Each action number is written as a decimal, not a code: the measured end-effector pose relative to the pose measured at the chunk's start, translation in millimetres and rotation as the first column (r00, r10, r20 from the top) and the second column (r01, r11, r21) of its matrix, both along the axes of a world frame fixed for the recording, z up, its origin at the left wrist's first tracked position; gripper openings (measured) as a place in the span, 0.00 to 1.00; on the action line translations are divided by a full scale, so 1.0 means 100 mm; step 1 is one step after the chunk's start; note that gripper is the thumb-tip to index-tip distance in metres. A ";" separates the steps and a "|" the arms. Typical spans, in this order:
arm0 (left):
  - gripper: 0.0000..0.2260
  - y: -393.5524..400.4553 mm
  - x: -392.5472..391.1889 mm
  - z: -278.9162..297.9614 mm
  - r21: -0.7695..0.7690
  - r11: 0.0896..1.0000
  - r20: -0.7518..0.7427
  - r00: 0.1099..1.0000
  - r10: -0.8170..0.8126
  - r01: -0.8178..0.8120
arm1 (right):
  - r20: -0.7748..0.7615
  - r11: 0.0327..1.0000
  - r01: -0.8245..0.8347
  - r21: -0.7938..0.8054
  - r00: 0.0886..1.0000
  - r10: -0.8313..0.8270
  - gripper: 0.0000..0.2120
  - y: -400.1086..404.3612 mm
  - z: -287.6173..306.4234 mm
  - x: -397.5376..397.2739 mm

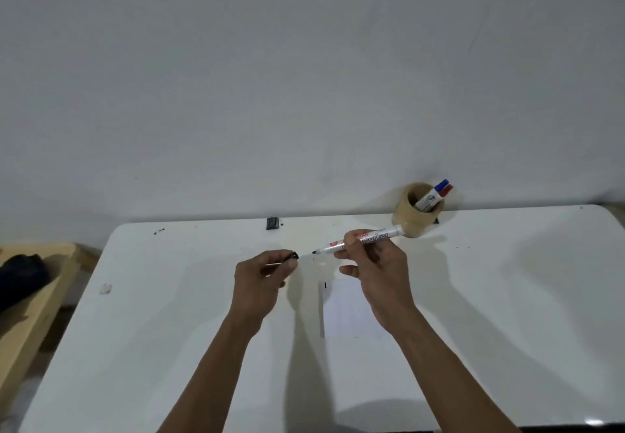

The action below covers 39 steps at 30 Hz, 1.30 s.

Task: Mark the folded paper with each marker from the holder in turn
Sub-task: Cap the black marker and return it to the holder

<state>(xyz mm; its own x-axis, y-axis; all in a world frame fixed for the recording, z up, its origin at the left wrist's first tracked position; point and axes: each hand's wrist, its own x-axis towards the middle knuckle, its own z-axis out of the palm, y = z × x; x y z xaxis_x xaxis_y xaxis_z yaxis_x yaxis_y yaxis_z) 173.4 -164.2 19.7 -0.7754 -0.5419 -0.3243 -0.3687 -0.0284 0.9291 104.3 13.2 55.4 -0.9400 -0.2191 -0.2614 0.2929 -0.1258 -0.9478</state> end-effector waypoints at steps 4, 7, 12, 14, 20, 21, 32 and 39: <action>0.06 0.07 0.26 0.20 0.129 0.992 -0.119 0.993 0.026 -0.011 | -0.099 0.999 -0.022 0.026 0.995 0.025 0.06 -0.11 0.16 0.19; 0.09 0.03 0.47 0.28 0.154 0.987 -0.179 0.984 -0.014 0.042 | -0.140 0.999 -0.014 0.052 0.990 0.021 0.06 -0.19 0.21 0.47; 0.10 0.08 0.53 0.32 0.116 0.988 -0.198 0.977 -0.080 0.105 | -0.148 0.995 -0.003 0.103 0.989 0.019 0.08 -0.16 0.24 0.65; 0.09 0.16 0.40 0.32 0.128 0.975 -0.200 0.968 -0.154 0.182 | -0.157 0.991 0.068 0.119 0.986 -0.049 0.08 -0.03 0.28 0.60; 0.07 0.20 0.34 0.35 0.094 0.967 -0.205 0.955 -0.213 0.236 | -0.154 0.993 0.057 0.103 0.987 -0.040 0.05 -0.01 0.27 0.59; 0.06 0.19 0.35 0.37 0.084 0.965 -0.209 0.951 -0.227 0.248 | -0.153 0.994 0.056 0.090 0.987 -0.042 0.05 -0.01 0.26 0.60; 0.04 0.36 -0.01 0.42 0.033 0.931 -0.229 0.910 -0.346 0.363 | -0.041 0.983 0.177 -0.045 0.983 -0.179 0.11 0.53 0.30 0.24; 0.04 0.62 -0.63 0.60 0.020 0.928 -0.271 0.896 -0.352 0.371 | -0.298 0.857 -0.025 0.514 0.932 0.206 0.07 1.16 0.33 -0.39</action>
